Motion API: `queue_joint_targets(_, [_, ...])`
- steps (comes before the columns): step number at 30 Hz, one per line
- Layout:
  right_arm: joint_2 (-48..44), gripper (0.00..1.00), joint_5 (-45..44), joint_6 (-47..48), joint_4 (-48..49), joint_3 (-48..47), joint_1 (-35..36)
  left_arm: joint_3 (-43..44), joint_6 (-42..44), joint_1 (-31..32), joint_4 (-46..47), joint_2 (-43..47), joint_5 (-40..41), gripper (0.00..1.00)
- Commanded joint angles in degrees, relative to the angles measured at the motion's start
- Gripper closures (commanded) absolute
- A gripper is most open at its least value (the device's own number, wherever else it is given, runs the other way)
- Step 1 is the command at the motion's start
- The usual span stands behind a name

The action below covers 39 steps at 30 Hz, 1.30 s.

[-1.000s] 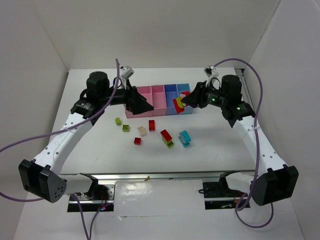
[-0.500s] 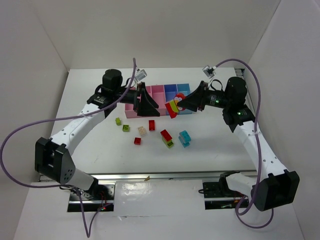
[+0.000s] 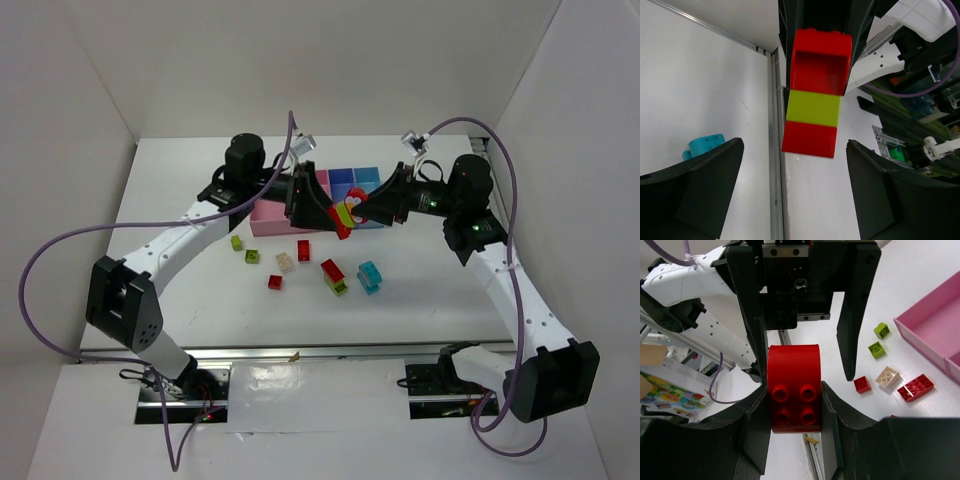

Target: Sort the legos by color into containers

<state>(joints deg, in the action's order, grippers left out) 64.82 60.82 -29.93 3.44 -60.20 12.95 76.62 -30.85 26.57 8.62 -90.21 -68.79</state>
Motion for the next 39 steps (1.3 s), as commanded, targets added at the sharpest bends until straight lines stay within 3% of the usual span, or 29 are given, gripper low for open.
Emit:
queue_joint_targets(1, [-0.3,0.84,0.2,1.1,2.5,0.8,0.8,2.3,-2.3,1.0,5.8,-1.4,-2.2,0.07])
queue_joint_targets(6, [1.5,0.84,-0.3,2.8,-0.2,0.3,0.8,3.4,-4.5,2.1,7.2,-2.5,-1.2,0.16])
queue_joint_targets(8, [2.1,0.84,-0.3,4.0,-0.8,-0.4,0.8,3.4,-5.8,2.1,9.3,-3.0,-1.2,0.24])
queue_joint_targets(11, [2.6,0.84,-0.3,4.0,-0.8,-0.4,1.3,4.1,-6.3,2.1,9.3,-3.6,-0.6,0.42])
queue_joint_targets(12, [2.6,0.84,-0.3,4.0,-0.3,-0.4,1.3,4.1,-6.3,2.1,9.3,-3.6,-0.6,0.49])
queue_joint_targets(13, [2.6,0.84,-0.3,4.0,-0.3,-0.4,1.3,4.1,-6.9,2.1,9.3,-3.6,-0.6,0.66])
queue_joint_targets(16, [2.6,0.84,-1.0,5.3,-2.1,-0.4,1.3,4.7,-4.5,2.1,7.4,-3.6,0.0,1.0])
queue_joint_targets(23, [3.7,0.85,-9.6,11.8,-12.1,-5.5,0.1,0.8,4.7,-2.7,-9.2,-2.1,8.3,1.0])
queue_joint_targets(29, [8.7,0.85,-22.1,9.0,-10.6,-6.9,0.1,-7.8,1.5,-10.0,-8.1,1.0,11.2,1.0])
queue_joint_targets(30, [9.4,0.85,-27.8,8.2,-10.6,-6.9,0.1,-9.0,0.7,-10.7,-8.8,1.0,13.9,1.0])
queue_joint_targets(35, [15.3,0.85,-43.2,6.3,-12.8,-8.5,0.6,-9.0,1.4,-14.8,-16.1,2.2,22.2,1.0])
queue_joint_targets(39, [20.8,0.85,-51.5,8.0,-15.2,-11.2,1.2,-8.5,3.1,-16.2,-18.4,2.8,21.3,1.0])
